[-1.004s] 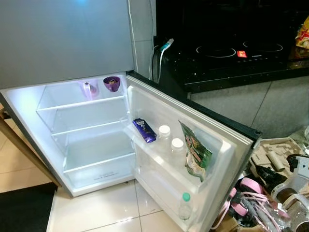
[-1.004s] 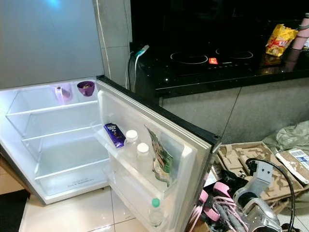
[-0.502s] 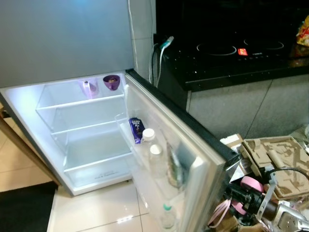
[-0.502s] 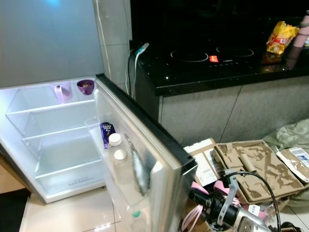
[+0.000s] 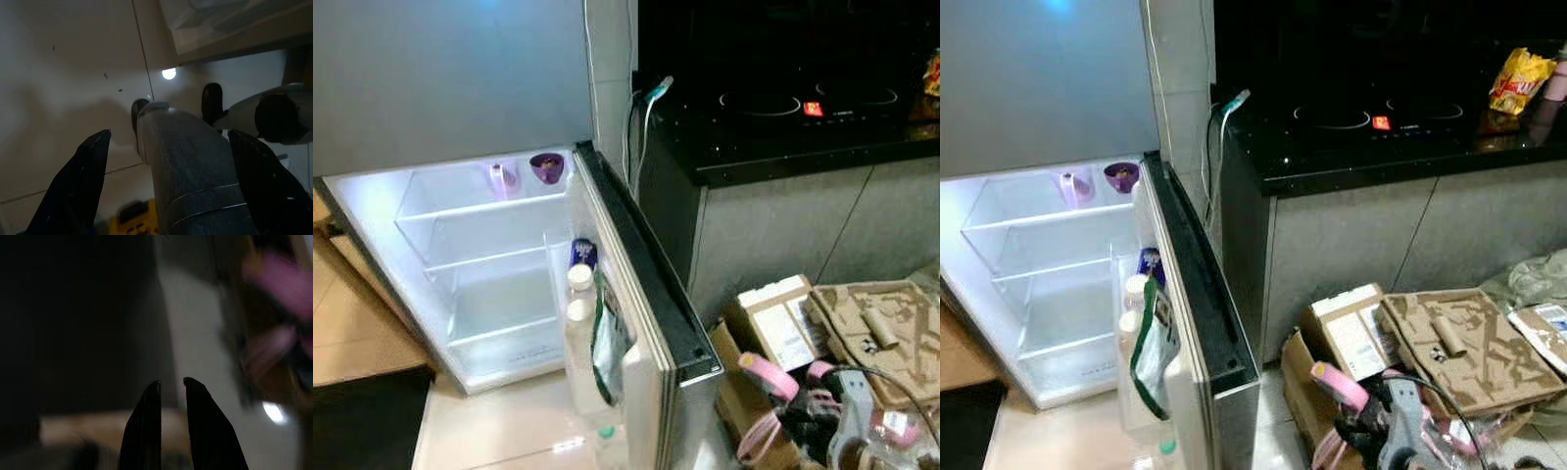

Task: Restocking fridge

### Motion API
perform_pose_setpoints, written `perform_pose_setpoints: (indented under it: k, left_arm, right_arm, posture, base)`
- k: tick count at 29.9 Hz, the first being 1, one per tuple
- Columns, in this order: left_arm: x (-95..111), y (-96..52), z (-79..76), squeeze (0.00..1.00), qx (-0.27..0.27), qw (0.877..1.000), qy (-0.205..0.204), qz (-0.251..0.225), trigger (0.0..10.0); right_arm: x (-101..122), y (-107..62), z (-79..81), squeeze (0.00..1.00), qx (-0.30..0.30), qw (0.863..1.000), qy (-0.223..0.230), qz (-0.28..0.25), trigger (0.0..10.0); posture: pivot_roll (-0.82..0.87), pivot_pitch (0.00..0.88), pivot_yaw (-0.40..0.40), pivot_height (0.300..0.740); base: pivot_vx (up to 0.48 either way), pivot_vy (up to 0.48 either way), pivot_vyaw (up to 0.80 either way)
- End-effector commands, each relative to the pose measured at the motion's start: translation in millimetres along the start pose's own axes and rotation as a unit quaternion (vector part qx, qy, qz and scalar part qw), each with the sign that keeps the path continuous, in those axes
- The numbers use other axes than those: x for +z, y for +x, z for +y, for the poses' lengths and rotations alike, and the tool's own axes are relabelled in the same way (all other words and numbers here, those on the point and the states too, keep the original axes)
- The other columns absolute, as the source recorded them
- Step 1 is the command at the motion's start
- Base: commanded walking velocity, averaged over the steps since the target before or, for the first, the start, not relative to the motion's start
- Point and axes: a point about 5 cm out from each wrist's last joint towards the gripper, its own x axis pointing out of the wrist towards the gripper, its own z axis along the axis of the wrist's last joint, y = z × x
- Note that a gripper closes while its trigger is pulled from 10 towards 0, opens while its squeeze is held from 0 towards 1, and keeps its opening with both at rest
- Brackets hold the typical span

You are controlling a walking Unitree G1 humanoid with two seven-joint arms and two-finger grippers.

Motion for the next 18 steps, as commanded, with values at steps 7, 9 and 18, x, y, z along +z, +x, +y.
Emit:
perform_pose_setpoints:
  k: [7,9,18]
  left_arm:
    - [-12,-1.2,-2.0,0.0,0.002,1.0,-0.007,0.022,10.0]
    - [-12,-1.2,-1.9,0.0,0.002,1.0,-0.006,0.022,10.0]
    - [-12,-0.8,-2.5,0.0,0.006,1.0,-0.001,0.024,10.0]
  right_arm:
    - [-42,-12.5,-8.7,0.0,-0.088,0.994,0.032,0.054,10.0]
    - [-47,-14.5,-9.2,0.0,-0.093,0.993,0.034,0.061,10.0]
    - [-93,-38.6,-15.0,0.0,-0.153,0.979,0.072,0.118,10.0]
  posture:
    - [-0.11,0.0,-0.015,0.74]
    - [-0.11,0.0,-0.015,0.74]
    - [-0.11,0.0,-0.012,0.74]
  base:
    - [0.0,0.0,0.76]
    - [0.0,0.0,0.74]
    - [0.0,0.0,0.73]
